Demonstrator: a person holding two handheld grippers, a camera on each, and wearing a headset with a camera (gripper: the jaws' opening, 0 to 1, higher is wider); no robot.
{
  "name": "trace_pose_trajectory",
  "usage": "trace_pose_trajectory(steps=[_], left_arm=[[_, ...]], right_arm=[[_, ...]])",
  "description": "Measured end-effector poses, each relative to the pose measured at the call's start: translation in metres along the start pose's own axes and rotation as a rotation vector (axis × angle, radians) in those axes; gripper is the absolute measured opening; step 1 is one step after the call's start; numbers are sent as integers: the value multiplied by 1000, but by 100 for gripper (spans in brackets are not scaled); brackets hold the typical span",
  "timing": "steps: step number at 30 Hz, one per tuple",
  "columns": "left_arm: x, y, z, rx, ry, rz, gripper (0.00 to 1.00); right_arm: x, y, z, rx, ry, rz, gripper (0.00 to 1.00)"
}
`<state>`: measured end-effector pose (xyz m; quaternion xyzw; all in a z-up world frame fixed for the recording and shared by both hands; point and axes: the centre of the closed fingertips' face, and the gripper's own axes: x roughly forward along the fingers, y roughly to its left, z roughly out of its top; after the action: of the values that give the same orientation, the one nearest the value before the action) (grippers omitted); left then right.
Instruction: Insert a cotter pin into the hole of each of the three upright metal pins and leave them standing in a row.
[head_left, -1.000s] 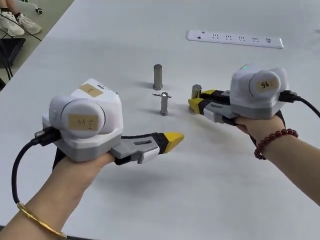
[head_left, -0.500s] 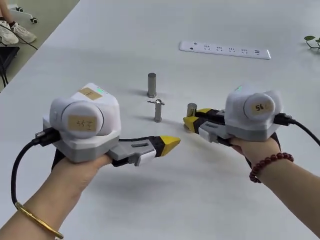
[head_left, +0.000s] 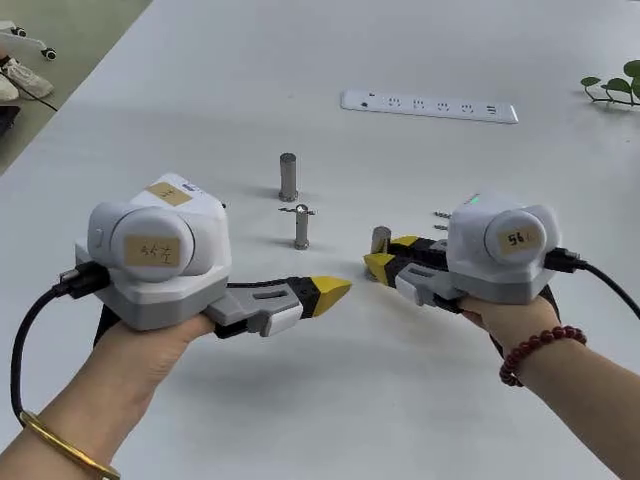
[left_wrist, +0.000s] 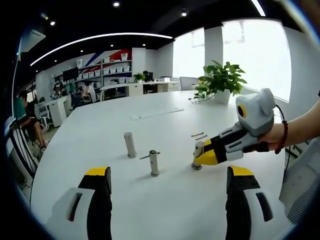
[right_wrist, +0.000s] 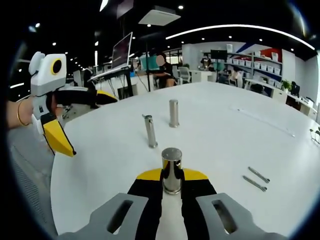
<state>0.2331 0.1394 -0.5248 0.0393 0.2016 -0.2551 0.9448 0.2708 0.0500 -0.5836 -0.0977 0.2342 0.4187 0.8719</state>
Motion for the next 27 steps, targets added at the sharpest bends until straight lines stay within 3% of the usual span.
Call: trace_pose_trajectory(steps=[10, 21, 27], left_arm=[[-1, -1, 1, 10, 4, -3, 95], [0, -3, 0, 18, 9, -7, 94], [0, -4, 1, 23, 9, -9, 94]], right_arm=[[-2, 3, -1, -30, 11, 18, 8], [-3, 3, -1, 16, 25, 9, 9], [-9, 2, -3, 40, 30, 3, 18]])
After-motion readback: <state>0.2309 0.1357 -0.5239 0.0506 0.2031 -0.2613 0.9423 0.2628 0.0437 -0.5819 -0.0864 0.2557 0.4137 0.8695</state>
